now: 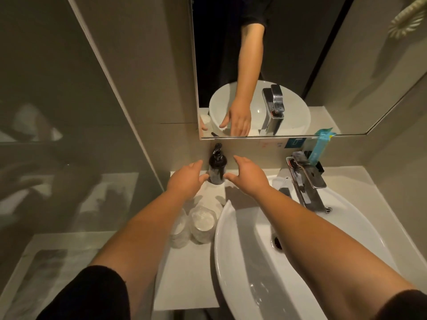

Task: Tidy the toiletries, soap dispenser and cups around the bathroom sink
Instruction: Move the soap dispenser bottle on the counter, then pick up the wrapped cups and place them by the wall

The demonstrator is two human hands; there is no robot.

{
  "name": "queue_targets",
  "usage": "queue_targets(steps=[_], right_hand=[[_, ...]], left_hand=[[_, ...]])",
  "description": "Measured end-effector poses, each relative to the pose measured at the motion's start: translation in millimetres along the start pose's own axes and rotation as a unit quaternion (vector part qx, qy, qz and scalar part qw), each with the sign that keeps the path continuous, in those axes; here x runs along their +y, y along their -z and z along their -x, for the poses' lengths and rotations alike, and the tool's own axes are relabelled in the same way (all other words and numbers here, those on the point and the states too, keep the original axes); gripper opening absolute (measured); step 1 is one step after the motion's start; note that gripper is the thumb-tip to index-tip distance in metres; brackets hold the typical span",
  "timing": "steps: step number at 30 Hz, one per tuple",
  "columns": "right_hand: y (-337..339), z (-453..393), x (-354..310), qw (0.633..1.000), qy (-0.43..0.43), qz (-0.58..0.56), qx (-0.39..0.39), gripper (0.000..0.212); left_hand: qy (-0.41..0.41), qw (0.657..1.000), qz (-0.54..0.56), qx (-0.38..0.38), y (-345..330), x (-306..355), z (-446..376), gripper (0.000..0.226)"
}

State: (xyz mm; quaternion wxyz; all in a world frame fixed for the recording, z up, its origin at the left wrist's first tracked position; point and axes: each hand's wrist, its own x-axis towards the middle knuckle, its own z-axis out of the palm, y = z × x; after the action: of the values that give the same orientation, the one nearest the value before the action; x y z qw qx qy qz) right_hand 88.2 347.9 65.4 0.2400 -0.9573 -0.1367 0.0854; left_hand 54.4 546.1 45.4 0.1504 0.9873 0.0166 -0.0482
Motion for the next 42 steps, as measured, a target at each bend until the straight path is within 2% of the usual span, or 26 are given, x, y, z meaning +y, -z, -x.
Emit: queue_targets(steps=[9,18,23,27,36,42], right_hand=[[9.3,40.5,-10.8,0.994,0.089,0.053,-0.023,0.065],[-4.1,75.4,-0.8,0.975,0.178,0.079,-0.108,0.058],[-16.5,82.1,-0.9,0.959,0.207,0.102,-0.163,0.057],[-28.9,81.5,-8.9,0.949,0.232,0.105,-0.186,0.05],[-58.6,55.9,-19.4,0.942,0.226,0.156,-0.196,0.039],[-70.8,53.7,-17.2,0.956,0.2,0.124,-0.173,0.043]], left_hand=[[0.005,0.999,-0.04,0.018,14.9,1.6,74.3,0.054],[0.113,0.993,-0.005,0.042,-11.6,27.7,148.4,0.047],[0.18,0.981,0.034,0.064,-38.2,53.7,180.4,0.023],[0.237,0.969,0.036,0.064,-54.4,66.0,182.4,0.024],[0.29,0.945,0.135,0.07,-84.5,60.6,156.2,0.034],[0.299,0.925,0.197,0.124,-87.8,57.2,151.8,0.033]])
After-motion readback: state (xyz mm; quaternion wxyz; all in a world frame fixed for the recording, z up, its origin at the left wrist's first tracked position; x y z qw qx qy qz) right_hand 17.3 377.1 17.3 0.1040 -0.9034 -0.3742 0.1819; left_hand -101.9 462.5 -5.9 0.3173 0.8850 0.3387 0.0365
